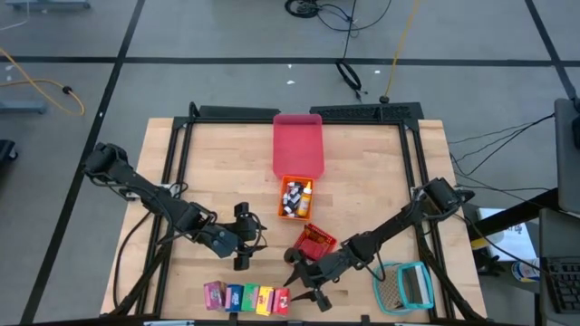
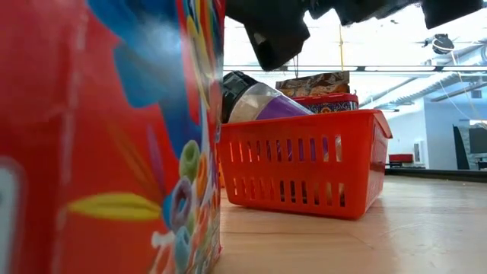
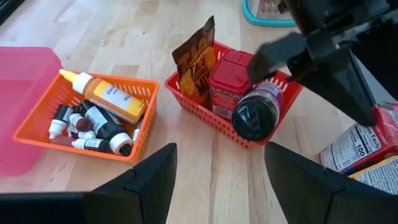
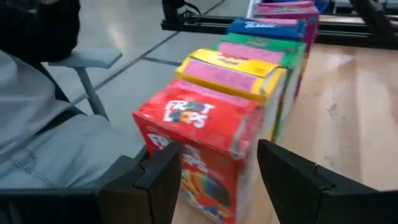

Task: Pick & Place Kitchen Items
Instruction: Put the red cereal box into the red bin

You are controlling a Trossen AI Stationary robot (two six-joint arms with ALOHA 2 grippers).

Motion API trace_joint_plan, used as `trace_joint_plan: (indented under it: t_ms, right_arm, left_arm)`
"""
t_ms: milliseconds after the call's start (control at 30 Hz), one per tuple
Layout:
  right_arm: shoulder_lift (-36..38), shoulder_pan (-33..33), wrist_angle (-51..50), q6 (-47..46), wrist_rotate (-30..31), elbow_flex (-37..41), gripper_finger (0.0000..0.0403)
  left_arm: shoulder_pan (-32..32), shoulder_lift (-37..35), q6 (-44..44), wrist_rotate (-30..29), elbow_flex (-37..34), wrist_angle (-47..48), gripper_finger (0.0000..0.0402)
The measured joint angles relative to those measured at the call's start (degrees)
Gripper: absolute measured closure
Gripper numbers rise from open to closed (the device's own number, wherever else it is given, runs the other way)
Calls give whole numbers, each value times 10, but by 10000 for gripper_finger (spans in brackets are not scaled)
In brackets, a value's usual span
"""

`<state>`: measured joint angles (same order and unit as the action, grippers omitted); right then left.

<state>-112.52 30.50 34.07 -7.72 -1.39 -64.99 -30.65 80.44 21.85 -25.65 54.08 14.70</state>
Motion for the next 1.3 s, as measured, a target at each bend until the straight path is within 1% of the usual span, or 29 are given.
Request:
trace_joint_plan:
  t_ms: [233,433,700,967,1100,1300]
  right_arm:
    - [-26,-5,38,-2,1,0,199]
    - [-25,-5,53,-2,2,0,200]
    - [-26,-5,55,-2,1,0,223]
    - [-26,-5,56,-2,2,0,235]
    - [-26,-5,56,-2,3,0,252]
    - [-26,-5,56,-2,2,0,292]
  left_arm:
    - [0,0,1,0,0,0,158]
    - [0,0,1,0,0,0,158]
    - [0,0,1,0,0,0,158]
    - [0,0,0,0,0,0,158]
    - [0,0,0,0,0,0,158]
    - [0,0,0,0,0,0,158]
